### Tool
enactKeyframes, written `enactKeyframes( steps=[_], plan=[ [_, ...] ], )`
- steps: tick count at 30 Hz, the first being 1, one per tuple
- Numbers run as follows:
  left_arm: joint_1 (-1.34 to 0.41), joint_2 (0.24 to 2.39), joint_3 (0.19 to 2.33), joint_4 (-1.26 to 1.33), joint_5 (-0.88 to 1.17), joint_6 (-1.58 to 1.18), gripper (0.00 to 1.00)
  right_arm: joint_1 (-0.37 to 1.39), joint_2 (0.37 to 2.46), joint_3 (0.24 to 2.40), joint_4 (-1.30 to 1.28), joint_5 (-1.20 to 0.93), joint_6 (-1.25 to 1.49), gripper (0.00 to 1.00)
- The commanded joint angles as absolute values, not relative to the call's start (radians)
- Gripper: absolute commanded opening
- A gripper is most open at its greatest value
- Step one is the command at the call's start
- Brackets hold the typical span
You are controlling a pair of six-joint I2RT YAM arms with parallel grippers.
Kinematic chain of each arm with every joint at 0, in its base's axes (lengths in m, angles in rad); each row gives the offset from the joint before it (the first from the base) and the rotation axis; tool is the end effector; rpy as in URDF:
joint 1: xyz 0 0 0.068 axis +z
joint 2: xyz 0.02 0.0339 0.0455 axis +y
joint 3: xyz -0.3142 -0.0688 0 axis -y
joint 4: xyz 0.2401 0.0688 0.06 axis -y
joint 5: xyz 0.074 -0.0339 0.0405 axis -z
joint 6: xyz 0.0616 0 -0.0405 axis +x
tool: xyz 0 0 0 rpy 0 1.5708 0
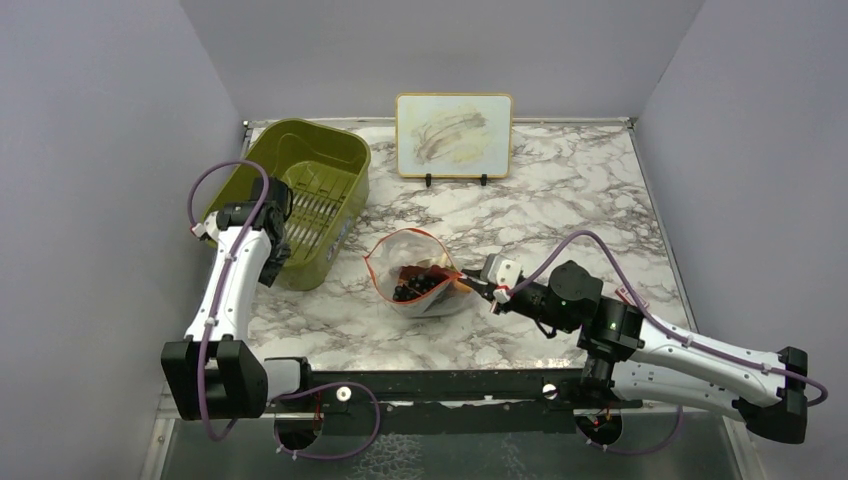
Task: Place the food in the zip-top bag and seal the zipper
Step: Pick up the bin at the center of the board.
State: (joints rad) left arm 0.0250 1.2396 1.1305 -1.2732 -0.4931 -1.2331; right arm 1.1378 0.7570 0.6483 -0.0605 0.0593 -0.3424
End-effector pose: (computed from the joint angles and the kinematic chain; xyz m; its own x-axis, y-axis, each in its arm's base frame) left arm 0.1863 0.0338 0.3181 -0.2209 -0.8369 -0.5008 -0.9632 0.2679 -0.0227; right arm 0.0748 0.1531 0.3401 0.2294 -0.3024 -0.9251 -0.8542 0.3932 -0.3404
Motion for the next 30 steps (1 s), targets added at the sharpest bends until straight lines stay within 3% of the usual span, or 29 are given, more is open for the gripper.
enactKeyframes(
  steps=[1, 4, 7, 13, 20, 30],
  plan=[
    [0.032, 1.216, 1.099, -1.169, -0.488, -1.156, 0.3, 1.143, 0.762, 0.688, -0.026, 0.085, -0.34, 0.01],
    [0.032, 1.179, 1.104, -1.078, -0.504, -0.995, 0.12, 1.142, 0.748, 0.704, -0.069, 0.116, -0.329, 0.01],
    [0.031, 1.094, 1.081, -0.909, -0.482, -0.771, 0.0, 1.143, 0.702, 0.72, -0.138, 0.178, -0.308, 0.01],
    [0.032, 0.842, 0.909, -0.549, -0.436, -0.45, 0.0, 1.143, 0.624, 0.749, -0.239, 0.347, -0.29, 0.01],
    [0.031, 0.695, 0.742, -0.333, -0.324, -0.293, 0.0, 1.143, 0.614, 0.767, -0.312, 0.408, -0.3, 0.01],
    [0.032, 0.868, 0.837, -0.4, -0.41, -0.364, 0.0, 1.142, 0.609, 0.771, -0.316, 0.418, -0.269, 0.01]
  ],
)
